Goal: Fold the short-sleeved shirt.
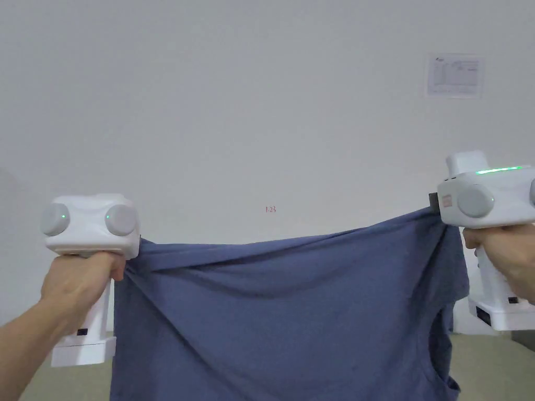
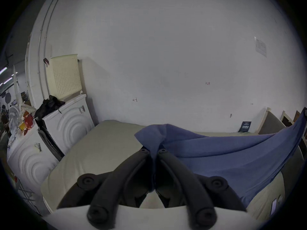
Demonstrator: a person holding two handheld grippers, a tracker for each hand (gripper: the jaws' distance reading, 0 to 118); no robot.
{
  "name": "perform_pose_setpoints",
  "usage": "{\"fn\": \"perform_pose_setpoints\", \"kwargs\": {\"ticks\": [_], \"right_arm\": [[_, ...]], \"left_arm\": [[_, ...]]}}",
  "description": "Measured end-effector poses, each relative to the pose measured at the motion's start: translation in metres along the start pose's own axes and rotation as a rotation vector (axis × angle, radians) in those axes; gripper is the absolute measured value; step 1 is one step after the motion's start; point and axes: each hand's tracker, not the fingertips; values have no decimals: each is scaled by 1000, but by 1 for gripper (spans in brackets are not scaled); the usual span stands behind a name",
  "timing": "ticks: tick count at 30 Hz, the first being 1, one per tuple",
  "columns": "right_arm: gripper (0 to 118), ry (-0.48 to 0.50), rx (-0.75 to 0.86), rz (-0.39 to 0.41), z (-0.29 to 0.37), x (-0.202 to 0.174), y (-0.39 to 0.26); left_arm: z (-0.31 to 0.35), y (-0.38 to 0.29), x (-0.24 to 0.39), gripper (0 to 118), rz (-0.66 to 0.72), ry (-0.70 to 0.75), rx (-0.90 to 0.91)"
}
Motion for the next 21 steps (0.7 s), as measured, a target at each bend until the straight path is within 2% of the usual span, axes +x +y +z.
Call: {"fn": "perform_pose_setpoints", "kwargs": {"ticks": [3, 4, 6, 9, 10, 14, 15, 17, 18, 21], "right_arm": [[8, 6, -11, -45, -16, -6, -15], [8, 2, -21, -28, -20, -10, -27], [8, 23, -48, -25, -24, -13, -54], [8, 60, -126, -71, -23, -18, -110], [8, 69, -151, -94, -14, -20, -132], [8, 137, -235, -64, 15, -24, -217], [8, 119, -259, -60, 23, -26, -234], [8, 157, -307, -93, 50, -24, -272], [8, 150, -344, -70, 62, -24, -284], [8, 179, -380, -86, 106, -19, -323]], "left_arm": [[-19, -5, 6, 4, 1, 8, 8], [-25, -13, 7, 4, -4, 8, 5], [-38, -34, 8, 4, -28, 5, -12], [-60, -84, 7, 4, -71, -1, -79], [-65, -105, 6, 4, -74, -8, -101], [-77, -188, -6, 4, -99, -50, -190], [-76, -205, -10, 4, -110, -59, -211], [-66, -242, -21, 4, -135, -71, -246], [-62, -255, -26, 4, -136, -79, -257], [-38, -293, -48, 4, -129, -102, -323]]}}
